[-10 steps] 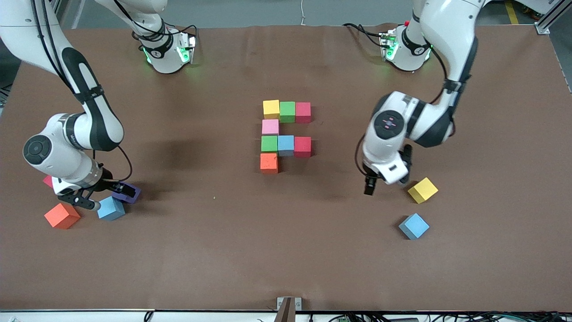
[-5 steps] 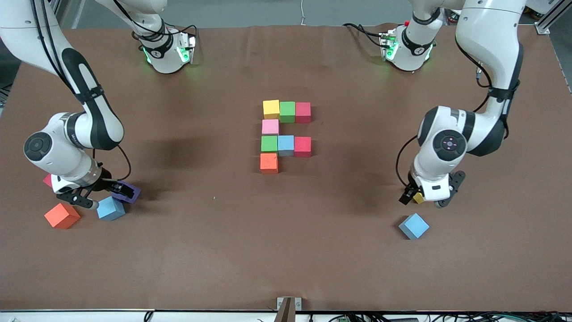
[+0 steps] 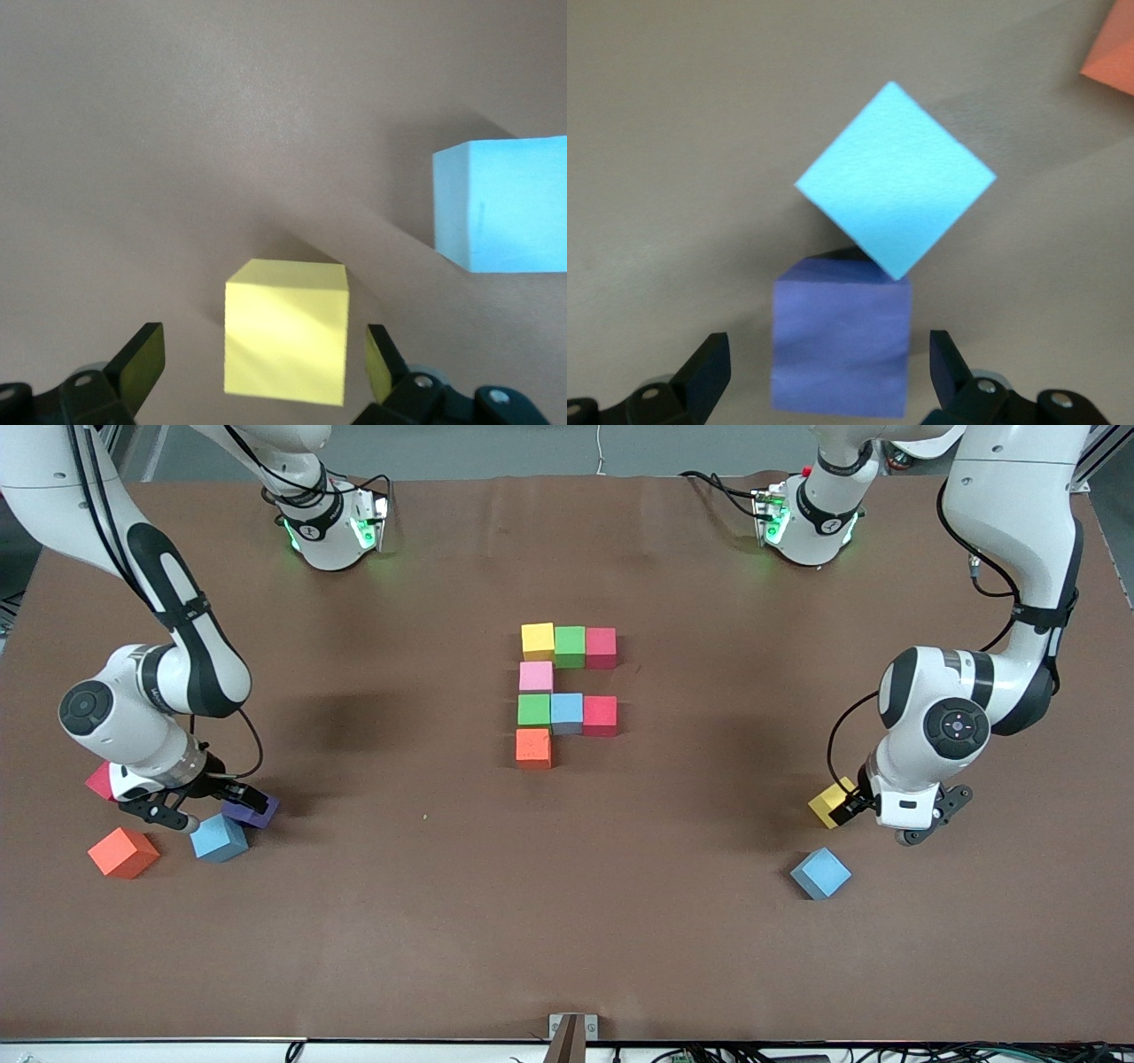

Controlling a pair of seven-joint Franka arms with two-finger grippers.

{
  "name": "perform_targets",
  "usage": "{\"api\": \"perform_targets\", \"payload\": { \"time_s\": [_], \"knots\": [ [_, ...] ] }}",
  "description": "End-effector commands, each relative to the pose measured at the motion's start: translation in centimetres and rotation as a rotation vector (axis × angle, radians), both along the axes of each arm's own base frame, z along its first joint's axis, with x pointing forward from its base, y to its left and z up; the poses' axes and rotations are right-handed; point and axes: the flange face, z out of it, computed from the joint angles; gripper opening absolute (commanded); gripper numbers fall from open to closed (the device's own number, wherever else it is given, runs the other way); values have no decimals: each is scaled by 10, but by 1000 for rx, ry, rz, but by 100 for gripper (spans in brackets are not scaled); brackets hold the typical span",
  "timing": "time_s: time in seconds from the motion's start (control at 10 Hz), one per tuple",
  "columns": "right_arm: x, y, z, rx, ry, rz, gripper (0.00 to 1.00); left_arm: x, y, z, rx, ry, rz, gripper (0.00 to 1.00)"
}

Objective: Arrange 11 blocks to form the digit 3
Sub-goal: 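Grasp the purple cube with the right gripper while the left grasps yellow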

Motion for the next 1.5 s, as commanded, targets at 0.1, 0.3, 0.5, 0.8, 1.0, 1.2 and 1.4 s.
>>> {"api": "perform_targets", "payload": {
  "time_s": [0.1,0.3,0.5,0.8,1.0,1.2,1.4],
  "knots": [
    [-8,2,-23,22,-60,-56,99,0,7,-18,-68,-36,-8,100],
    [-7,4,-31,25,-56,-56,91,2,5,-24,-92,-55,-8,100],
    [-9,3,-33,24,-42,-39,23,-2,3,-40,-95,-37,-18,100],
    [1,27,-2,11,7,36,1,-4,4,-42,-96,-37,-19,54],
    [16,83,57,1,115,92,1,-4,-1,-41,-96,-33,-12,29],
    [12,180,93,-11,136,123,3,3,-5,-27,-95,-49,28,24],
    [-3,274,101,4,69,153,3,19,-30,-1,-109,-61,146,24]
  ]
}}
